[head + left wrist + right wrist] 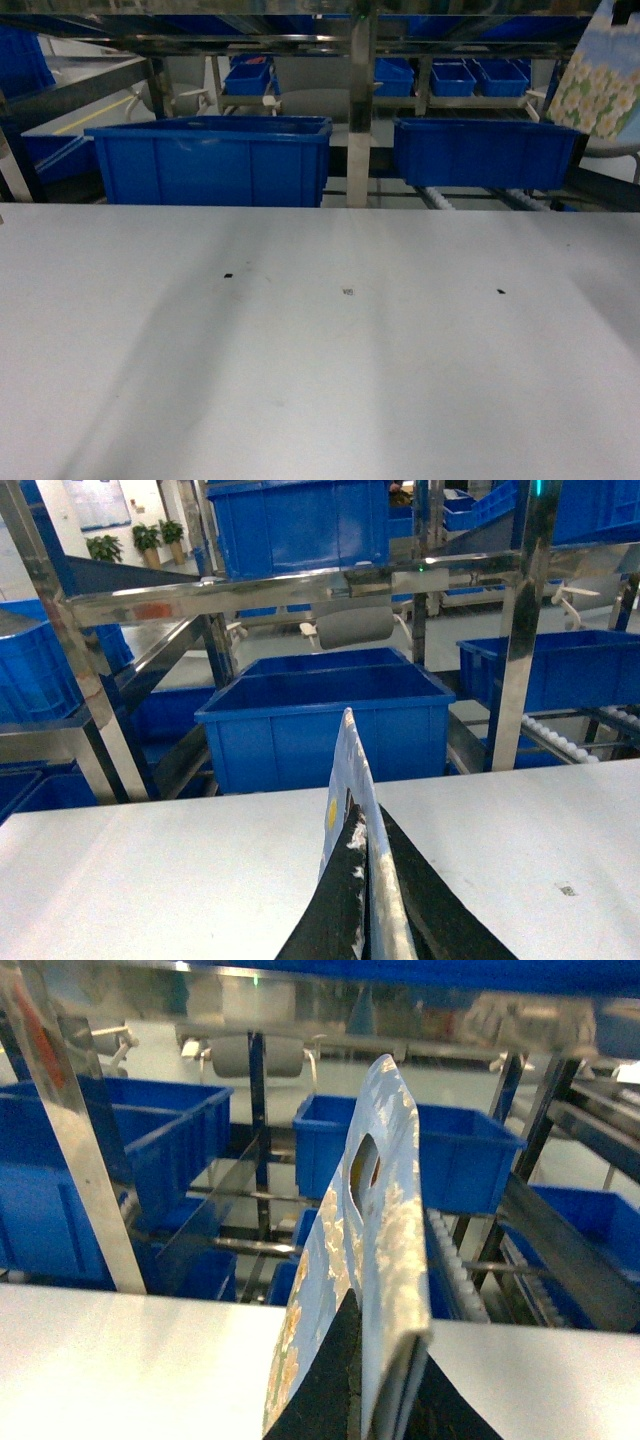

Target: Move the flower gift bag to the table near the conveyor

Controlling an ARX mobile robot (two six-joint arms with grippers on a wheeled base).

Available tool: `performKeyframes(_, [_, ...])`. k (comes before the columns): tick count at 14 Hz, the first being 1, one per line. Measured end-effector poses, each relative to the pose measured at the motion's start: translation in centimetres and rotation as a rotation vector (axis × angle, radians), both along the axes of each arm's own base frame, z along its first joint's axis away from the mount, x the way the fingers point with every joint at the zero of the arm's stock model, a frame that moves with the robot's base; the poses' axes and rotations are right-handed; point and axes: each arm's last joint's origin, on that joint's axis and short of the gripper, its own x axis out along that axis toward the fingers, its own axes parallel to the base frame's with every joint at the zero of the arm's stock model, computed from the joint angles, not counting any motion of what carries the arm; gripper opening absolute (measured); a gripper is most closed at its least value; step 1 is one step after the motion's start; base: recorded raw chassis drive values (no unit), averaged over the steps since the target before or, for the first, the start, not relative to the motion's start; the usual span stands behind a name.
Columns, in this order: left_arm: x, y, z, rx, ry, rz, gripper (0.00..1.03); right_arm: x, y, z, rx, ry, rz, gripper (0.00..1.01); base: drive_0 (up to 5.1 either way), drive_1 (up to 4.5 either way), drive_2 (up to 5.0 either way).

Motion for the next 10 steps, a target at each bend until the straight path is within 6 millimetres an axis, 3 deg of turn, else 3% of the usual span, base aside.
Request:
performKeyframes(4, [0.0, 0.0, 0.0, 0.000, -0.002, -0.001, 0.02, 2.0, 2.7, -8.8, 0.012, 0.168, 0.050, 0.02, 0.0, 0.00, 0.0])
performKeyframes(6, [0.0, 0.0, 0.0, 0.000, -0.002, 0.000, 0.02, 2.3, 2.7, -12.8, -0.015, 0.218, 0.047, 0.02, 0.0, 0.00, 0.0])
performKeyframes(8, [0.0, 0.0, 0.0, 0.000, -0.002, 0.000, 0.02, 2.0, 1.1, -14.8, -0.045, 0.258, -0.015, 0.02, 0.0, 0.00, 0.0])
performKeyframes(10, [0.0, 0.0, 0.0, 0.000, -0.002, -0.001, 0.02, 1.8, 0.4, -15.0, -0.055, 0.258, -0.036, 0.02, 0.0, 0.00, 0.0])
